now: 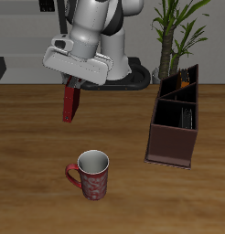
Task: Place the orange book into the left desk caddy's left compartment and place the striped book into the left desk caddy's right compartment and place the red book into the left desk caddy's right compartment
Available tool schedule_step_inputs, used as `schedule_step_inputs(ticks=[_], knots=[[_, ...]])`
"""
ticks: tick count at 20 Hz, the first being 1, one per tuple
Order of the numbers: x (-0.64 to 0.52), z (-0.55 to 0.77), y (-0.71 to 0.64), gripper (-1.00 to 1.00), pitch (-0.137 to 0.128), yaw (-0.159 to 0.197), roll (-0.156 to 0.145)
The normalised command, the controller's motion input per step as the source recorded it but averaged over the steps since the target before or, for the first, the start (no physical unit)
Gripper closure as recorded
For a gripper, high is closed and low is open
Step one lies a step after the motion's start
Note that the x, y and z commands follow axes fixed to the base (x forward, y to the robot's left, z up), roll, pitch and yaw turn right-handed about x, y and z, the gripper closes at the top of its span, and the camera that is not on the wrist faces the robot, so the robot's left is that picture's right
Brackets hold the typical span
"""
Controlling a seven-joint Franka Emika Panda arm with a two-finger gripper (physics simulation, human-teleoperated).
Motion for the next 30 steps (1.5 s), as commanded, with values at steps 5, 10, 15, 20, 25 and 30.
schedule_step_inputs(ticks=[5, 10, 15, 20, 25, 30], knots=[[-0.02, 0.2, 0.4, 1.0, 0.016, -0.004, 0.252], [0.03, 0.25, 0.3, 1.0, -0.023, 0.105, 0.183], [0.02, 0.17, 0.24, 1.0, 0.001, 0.295, 0.171], [-0.05, 0.27, 0.04, 1.0, -0.033, 0.018, -0.006], [0.02, 0.35, -0.01, 1.0, -0.036, -0.089, -0.112], [0.02, 0.39, 0.13, 1.0, -0.035, -0.088, -0.09]])
